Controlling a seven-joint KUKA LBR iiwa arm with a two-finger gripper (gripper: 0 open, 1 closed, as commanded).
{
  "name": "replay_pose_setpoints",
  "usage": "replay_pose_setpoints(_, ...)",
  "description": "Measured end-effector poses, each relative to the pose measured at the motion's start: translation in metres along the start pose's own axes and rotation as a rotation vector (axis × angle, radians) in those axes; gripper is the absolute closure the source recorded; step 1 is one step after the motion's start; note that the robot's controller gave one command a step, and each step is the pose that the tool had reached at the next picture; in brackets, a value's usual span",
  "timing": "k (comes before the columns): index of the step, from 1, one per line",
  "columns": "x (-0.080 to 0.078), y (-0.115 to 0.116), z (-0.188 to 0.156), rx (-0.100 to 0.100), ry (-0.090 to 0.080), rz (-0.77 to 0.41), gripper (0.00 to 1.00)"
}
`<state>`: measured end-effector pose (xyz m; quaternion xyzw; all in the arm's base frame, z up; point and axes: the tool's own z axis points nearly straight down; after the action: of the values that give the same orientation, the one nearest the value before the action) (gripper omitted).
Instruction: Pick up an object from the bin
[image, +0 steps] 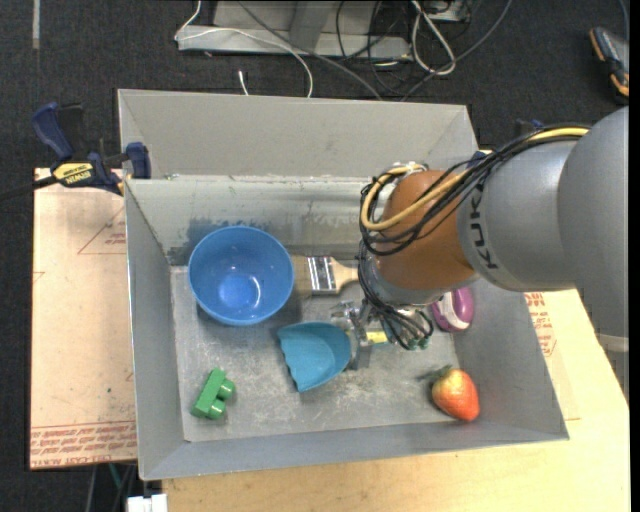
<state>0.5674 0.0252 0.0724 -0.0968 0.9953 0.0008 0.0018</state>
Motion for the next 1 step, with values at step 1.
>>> replay_pose_setpoints(1, 0.002, 0.0007, -0.0225, -0.001, 0.007, 0.0, 1.0)
